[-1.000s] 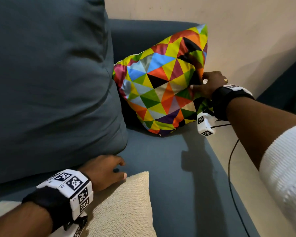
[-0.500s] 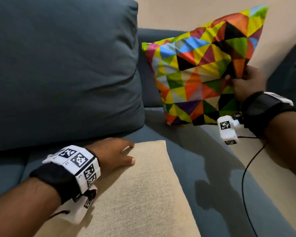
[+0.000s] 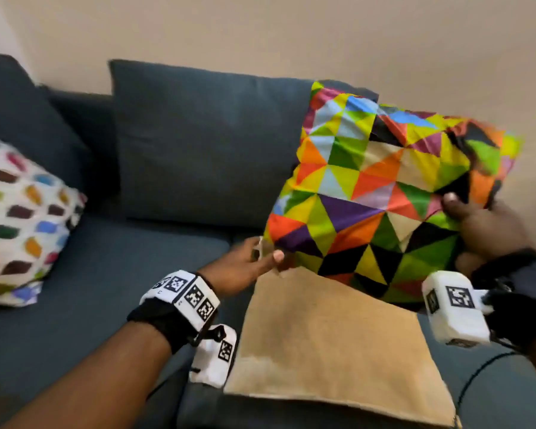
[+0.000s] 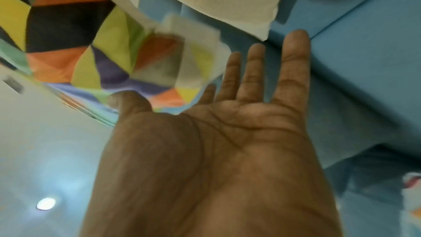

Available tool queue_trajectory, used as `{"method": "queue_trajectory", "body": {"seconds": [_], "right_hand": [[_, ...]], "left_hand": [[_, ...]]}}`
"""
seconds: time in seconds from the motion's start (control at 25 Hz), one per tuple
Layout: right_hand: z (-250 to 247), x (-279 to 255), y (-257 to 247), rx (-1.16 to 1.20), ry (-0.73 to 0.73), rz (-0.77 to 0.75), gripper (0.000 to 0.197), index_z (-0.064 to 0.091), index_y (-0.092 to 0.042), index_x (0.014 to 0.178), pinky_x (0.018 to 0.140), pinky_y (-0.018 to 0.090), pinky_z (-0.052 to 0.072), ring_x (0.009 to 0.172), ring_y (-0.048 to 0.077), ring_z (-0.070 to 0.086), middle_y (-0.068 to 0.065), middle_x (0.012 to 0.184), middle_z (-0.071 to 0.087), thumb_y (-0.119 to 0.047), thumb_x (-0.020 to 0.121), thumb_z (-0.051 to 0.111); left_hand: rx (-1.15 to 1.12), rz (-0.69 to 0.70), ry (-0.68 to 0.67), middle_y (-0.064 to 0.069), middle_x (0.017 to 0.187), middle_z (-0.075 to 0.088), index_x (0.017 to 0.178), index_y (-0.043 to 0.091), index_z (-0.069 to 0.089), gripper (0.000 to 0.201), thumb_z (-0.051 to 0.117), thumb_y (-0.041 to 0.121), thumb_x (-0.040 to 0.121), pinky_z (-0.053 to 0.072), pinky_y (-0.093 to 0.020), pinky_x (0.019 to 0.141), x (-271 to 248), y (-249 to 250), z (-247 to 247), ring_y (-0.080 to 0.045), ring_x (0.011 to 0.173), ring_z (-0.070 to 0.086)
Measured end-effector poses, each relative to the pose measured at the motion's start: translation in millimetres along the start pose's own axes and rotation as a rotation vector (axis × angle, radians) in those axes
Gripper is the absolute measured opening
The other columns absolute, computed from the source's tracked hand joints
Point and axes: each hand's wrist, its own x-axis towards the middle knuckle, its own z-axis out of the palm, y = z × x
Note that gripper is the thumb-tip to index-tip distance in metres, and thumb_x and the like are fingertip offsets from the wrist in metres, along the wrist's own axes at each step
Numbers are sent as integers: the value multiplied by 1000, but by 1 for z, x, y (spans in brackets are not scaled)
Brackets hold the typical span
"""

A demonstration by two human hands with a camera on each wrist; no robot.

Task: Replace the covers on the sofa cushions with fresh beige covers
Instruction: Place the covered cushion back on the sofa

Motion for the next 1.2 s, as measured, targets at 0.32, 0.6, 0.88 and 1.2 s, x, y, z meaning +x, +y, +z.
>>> {"method": "queue_trajectory", "body": {"seconds": [0.32,0.6,0.88,1.2], "right_hand": [[161,-149,106,12,-410,297,4,66,-9,93,67,38,56,71,28,66,18,84,67,-6,93,64],[138,-164,141,-383,-700,692,8,61,-16,104,69,35,48,74,21,53,8,82,55,-14,97,61],[53,-92,127,-658,-478,373,11,67,-12,90,87,45,53,85,19,61,7,93,66,-23,93,69],[-62,-24,174,-878,-318,479,83,61,-10,128,99,45,50,115,34,62,14,128,65,-63,67,81]], "left_hand": [[-581,-281,474,-7,117,67,130,27,47,47,71,25,90,60,-39,58,-101,-156,-69,-23,86,68],[115,-650,528,-17,134,61,124,18,67,117,53,95,38,38,-45,111,-111,-291,-97,-34,127,55],[493,-26,529,-16,141,48,137,9,50,67,75,41,83,37,-43,109,-46,-109,-36,-32,133,44],[515,-62,20,-13,147,44,147,10,41,71,67,44,90,35,-32,107,51,-54,91,-26,135,42]]}}
